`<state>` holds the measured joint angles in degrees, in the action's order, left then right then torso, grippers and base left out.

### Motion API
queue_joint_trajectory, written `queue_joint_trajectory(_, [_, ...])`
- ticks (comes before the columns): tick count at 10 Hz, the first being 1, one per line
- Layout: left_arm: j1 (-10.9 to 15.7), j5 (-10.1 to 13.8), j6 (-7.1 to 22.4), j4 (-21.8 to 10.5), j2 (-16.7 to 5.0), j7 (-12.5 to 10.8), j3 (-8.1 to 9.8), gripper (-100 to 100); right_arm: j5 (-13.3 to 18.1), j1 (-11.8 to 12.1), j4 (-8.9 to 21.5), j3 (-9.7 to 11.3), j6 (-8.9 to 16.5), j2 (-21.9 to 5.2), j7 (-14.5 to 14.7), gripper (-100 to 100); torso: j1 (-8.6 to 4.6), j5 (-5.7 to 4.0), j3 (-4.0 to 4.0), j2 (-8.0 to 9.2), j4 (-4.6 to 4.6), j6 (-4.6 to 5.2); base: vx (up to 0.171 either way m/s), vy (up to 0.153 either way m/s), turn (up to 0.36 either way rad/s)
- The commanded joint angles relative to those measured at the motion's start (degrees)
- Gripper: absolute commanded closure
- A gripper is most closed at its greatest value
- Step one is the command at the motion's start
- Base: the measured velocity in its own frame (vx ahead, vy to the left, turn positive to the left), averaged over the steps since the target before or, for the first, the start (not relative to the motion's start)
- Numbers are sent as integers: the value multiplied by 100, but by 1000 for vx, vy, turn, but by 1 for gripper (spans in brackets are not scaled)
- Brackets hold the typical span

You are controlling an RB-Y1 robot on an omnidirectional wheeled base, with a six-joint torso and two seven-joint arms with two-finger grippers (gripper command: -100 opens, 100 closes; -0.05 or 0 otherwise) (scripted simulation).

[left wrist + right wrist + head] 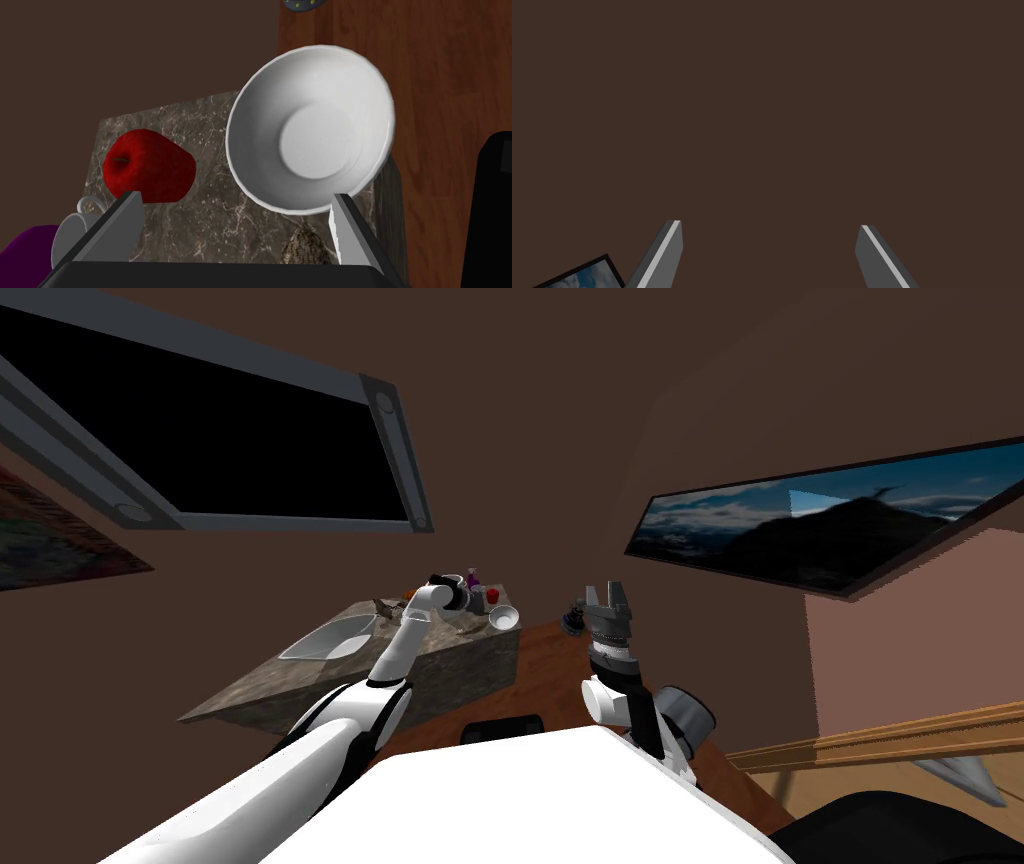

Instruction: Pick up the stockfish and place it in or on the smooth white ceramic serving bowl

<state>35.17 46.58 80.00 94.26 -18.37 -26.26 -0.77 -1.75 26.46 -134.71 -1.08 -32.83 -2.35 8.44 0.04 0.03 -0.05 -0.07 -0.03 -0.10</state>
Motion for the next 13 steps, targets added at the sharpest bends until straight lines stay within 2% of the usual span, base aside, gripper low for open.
queue_joint_trajectory(1, [75,-31,286,-151,-117,-91,-55,-100,0,0,0,0,0,0,0,0,0,0,0,0,0,0,17,23,-111])
queue_joint_trajectory(4, [108,-62,655,-286,-210,-159,-110,-100,0,0,0,0,0,0,0,0,4,1,-3,-5,-1,2,22,30,-92])
queue_joint_trajectory(5, [118,-94,861,-421,-297,-220,-170,-100,0,0,0,0,0,0,0,0,4,1,-3,-5,-1,0,40,30,-116])
queue_joint_trajectory(6, [118,-94,897,-421,-297,-220,-170,-100,0,0,0,0,0,0,0,0,4,1,-6,-10,-2,1,34,23,-59])
queue_joint_trajectory(8, [63,-160,1256,-696,-448,-318,-303,-100,0,0,0,0,0,0,0,0,4,1,-6,-10,-2,1,53,39,-126])
queue_joint_trajectory(9, [63,-160,1309,-696,-448,-318,-303,-100,0,0,0,0,0,0,0,0,10,2,-11,-19,-4,0,62,42,-63])
queue_joint_trajectory(13, [-363,-298,1808,-1248,-629,-406,-616,-100,0,1,0,0,0,0,0,0,12,4,-26,-44,-11,0,113,52,-94])
